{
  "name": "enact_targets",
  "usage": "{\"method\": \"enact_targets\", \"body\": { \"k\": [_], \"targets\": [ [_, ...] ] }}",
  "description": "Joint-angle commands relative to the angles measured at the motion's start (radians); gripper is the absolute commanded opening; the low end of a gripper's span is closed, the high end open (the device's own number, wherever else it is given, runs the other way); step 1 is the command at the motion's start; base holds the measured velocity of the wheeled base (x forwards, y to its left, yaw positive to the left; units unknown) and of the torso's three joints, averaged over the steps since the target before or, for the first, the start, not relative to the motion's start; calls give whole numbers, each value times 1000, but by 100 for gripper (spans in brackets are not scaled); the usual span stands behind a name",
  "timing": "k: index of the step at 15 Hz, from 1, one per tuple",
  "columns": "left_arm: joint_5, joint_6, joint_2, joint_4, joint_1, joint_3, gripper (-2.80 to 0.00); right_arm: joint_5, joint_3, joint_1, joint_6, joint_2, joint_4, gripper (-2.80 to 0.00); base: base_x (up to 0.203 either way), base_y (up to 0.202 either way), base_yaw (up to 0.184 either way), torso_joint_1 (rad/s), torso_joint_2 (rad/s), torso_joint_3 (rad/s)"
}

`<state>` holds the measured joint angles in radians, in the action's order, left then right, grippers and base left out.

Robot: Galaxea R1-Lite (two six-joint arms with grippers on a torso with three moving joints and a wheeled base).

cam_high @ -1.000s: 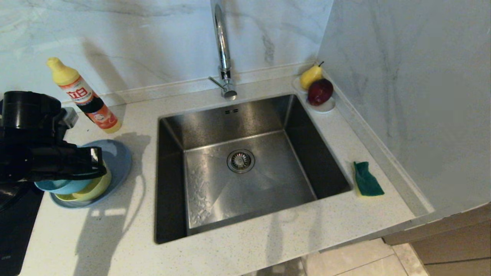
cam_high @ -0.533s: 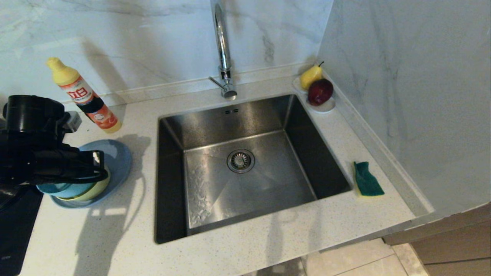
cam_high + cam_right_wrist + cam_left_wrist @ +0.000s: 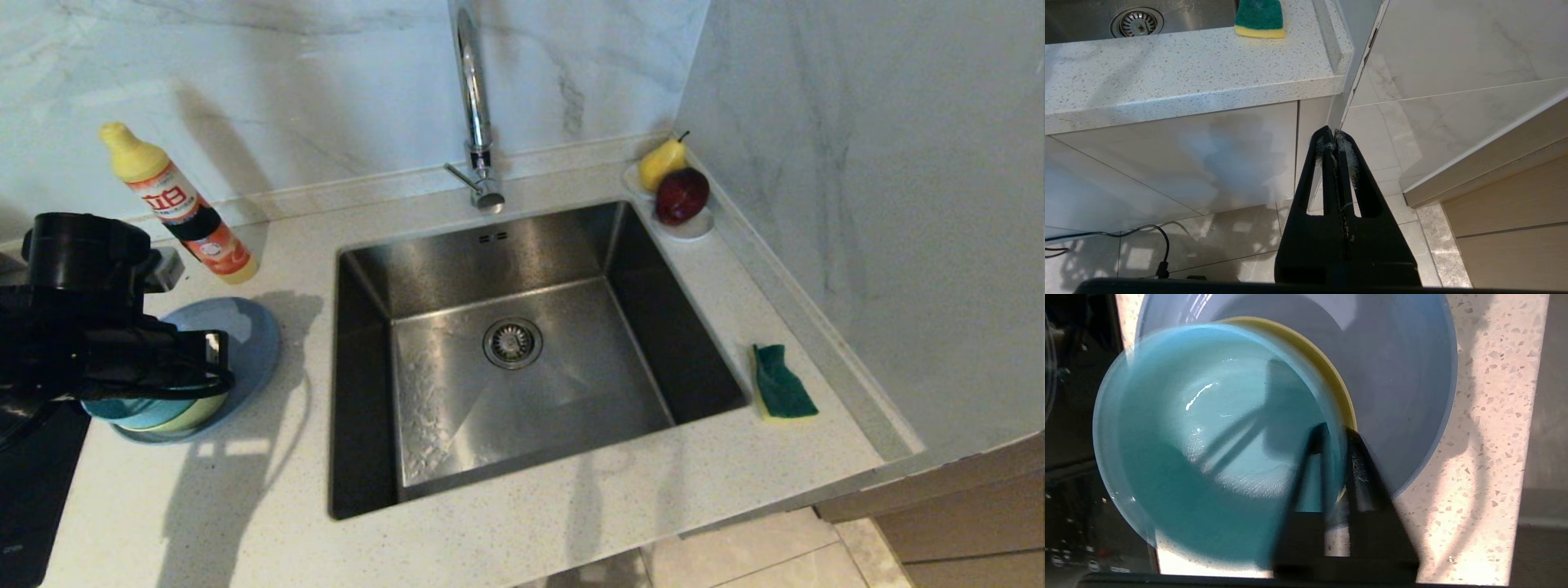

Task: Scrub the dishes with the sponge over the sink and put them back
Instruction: Place the bowl on the bowl

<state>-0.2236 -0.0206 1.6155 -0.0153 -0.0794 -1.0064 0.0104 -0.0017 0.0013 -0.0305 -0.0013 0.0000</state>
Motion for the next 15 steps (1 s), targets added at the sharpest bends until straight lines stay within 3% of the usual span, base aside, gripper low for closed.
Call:
{"method": "enact_targets", "body": {
  "k": [1,6,11,12,15],
  "targets": [
    [-1,16,-1,2,0,-6,0,0,0,0,0,0,0,-280,0,0,0,0,0,0],
    [-1,33,-19,2,0,-20,0,0,0,0,0,0,0,-280,0,0,0,0,0,0],
    [4,-3,-128,-21,0,-92,0,0,0,0,0,0,0,-280,0,0,0,0,0,0],
    [8,-10,-161,-37,-1,-95,-280,0,0,0,0,0,0,-280,0,0,0,0,0,0],
    [57,-87,-247,-51,-3,-88,-280,0,0,0,0,0,0,-280,0,0,0,0,0,0]
  ]
}}
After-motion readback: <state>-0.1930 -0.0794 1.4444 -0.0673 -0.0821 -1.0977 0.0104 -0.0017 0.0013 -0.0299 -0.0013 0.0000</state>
